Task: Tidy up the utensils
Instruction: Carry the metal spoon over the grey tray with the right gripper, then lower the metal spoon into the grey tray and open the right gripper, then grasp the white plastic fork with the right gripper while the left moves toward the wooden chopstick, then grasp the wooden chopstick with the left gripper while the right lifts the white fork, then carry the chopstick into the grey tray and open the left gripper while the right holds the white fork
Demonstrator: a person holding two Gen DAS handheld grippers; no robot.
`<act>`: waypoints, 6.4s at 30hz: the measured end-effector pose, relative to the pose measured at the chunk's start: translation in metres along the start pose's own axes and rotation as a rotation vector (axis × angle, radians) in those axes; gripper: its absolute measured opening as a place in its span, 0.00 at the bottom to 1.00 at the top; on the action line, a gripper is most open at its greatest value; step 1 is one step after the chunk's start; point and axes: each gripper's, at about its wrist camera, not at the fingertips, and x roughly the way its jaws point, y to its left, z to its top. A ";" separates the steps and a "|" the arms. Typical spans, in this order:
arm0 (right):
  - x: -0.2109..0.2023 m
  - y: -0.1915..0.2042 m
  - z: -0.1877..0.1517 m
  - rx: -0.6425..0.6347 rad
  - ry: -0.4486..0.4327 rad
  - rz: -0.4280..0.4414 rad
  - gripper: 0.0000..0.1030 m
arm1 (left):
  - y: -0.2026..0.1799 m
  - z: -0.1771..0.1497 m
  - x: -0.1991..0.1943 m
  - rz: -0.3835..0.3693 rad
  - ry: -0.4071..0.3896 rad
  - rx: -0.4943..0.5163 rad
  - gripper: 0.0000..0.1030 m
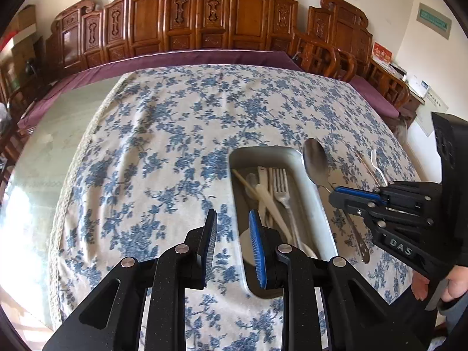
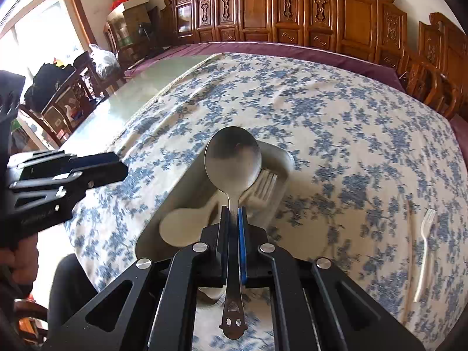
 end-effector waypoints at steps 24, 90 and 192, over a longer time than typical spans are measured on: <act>0.080 -0.004 -0.001 0.073 0.109 -0.034 0.07 | 0.025 -0.009 -0.015 0.028 -0.010 -0.036 0.22; -0.002 -0.287 -0.081 0.122 0.126 -0.285 0.16 | -0.186 0.028 0.077 0.007 0.066 0.090 0.85; -0.049 -0.090 -0.072 0.022 0.027 -0.123 0.08 | -0.085 0.012 0.028 -0.102 0.064 0.083 0.04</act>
